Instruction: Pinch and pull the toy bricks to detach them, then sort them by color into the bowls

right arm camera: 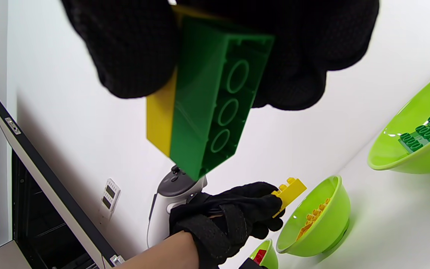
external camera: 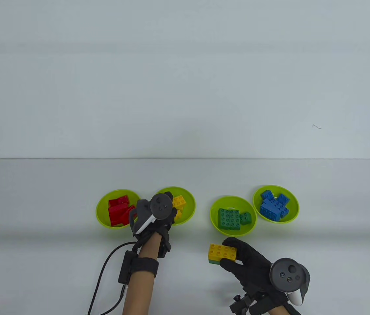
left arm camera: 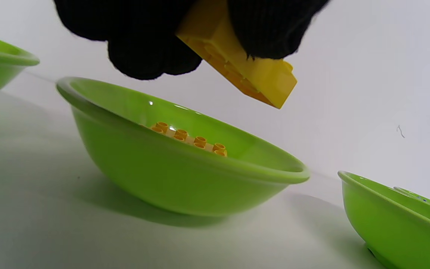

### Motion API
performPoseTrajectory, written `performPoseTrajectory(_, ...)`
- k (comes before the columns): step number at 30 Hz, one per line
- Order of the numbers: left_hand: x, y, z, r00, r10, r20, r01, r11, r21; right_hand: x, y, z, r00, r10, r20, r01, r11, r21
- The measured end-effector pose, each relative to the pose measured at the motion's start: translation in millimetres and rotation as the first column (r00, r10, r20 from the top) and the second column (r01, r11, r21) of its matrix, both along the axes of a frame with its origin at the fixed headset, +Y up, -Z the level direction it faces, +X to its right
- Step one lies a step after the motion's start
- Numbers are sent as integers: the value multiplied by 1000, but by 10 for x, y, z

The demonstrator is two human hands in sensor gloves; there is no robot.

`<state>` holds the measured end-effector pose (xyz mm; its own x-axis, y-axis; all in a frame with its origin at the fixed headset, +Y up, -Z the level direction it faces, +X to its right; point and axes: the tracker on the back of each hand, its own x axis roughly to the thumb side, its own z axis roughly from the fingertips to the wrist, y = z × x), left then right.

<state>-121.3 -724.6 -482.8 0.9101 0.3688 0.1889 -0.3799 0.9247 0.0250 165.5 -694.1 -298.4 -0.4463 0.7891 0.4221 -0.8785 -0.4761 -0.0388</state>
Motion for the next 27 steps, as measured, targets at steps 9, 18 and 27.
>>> performPoseTrajectory(9,12,-46,-34,1000,-5,1,5,1000,6,8,-14,-13,1000,3,-2,-3,1000,-17)
performPoseTrajectory(18,-17,598,583,923,296,247,-323,943,76,17,4,-1,1000,-16,-13,16,1000,-13)
performPoseTrajectory(27,148,683,1517,719,467,514,-520,853,-46,-125,114,118,994,-51,-102,53,999,11)
